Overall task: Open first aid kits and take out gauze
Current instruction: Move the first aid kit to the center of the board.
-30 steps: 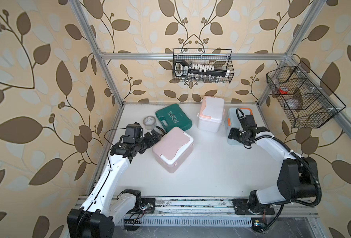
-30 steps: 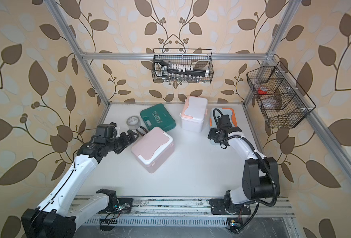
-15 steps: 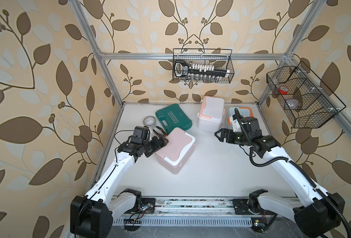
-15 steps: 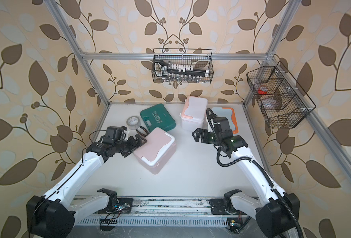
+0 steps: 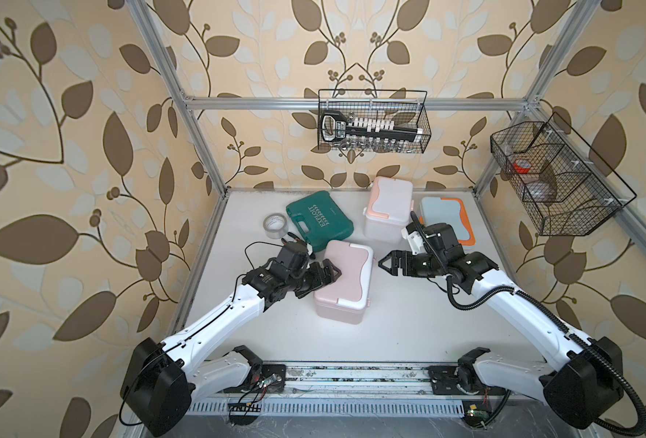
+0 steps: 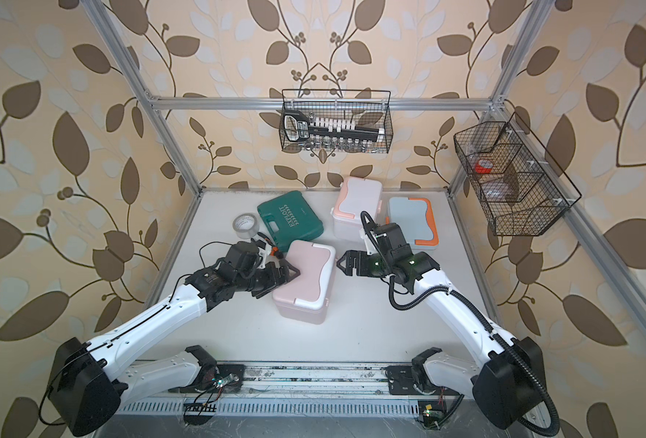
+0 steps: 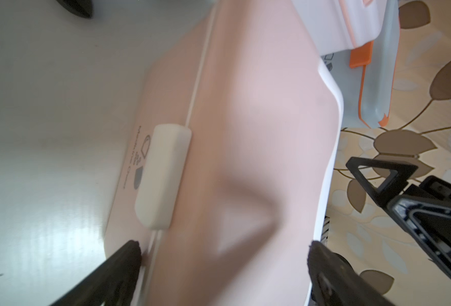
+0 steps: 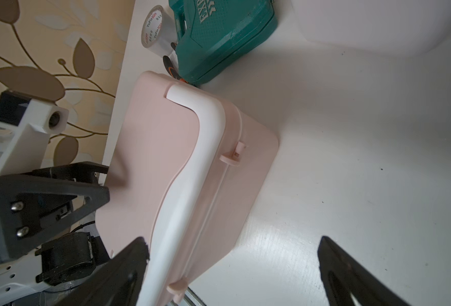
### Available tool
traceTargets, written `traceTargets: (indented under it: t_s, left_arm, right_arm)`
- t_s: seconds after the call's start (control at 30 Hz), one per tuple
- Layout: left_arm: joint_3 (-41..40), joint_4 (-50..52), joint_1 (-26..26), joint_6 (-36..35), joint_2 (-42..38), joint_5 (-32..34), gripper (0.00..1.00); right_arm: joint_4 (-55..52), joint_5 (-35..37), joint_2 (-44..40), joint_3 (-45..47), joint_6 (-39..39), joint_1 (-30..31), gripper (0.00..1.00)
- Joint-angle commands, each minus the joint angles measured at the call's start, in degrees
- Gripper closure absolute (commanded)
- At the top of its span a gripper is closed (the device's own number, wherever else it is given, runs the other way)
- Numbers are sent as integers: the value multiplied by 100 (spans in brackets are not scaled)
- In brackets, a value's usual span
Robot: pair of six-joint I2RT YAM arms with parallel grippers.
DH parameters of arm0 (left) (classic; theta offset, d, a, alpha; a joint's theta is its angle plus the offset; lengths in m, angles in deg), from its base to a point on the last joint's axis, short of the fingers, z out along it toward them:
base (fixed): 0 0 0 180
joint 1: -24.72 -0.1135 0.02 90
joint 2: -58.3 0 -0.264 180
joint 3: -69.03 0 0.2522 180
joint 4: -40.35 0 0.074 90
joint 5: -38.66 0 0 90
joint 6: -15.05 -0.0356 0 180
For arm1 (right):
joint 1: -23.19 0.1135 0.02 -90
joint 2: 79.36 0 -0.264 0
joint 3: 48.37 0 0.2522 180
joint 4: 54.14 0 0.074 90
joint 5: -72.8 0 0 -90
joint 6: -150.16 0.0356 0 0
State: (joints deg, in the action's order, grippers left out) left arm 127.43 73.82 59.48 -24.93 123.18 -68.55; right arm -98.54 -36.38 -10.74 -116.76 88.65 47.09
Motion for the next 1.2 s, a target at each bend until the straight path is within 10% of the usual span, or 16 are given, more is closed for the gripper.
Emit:
traceTargets:
  t_s: [0.0, 0.57, 0.83, 1.17]
  left_arm:
    - [49, -742, 469, 373, 344, 162, 1]
    - [49, 17, 832, -298, -622, 1380, 1]
    - [-564, -906, -279, -142, -783, -132, 1]
    - [-1581, -3588, -826, 736, -329, -1411, 1]
  right_arm:
    - [-115, 66, 80, -29, -50, 20, 0]
    - [-410, 214, 97, -337, -490, 281, 0]
    - [-935, 1785, 578, -1078, -647, 1554, 7]
    - [-1131, 2092, 1138, -1608, -702, 2114, 46]
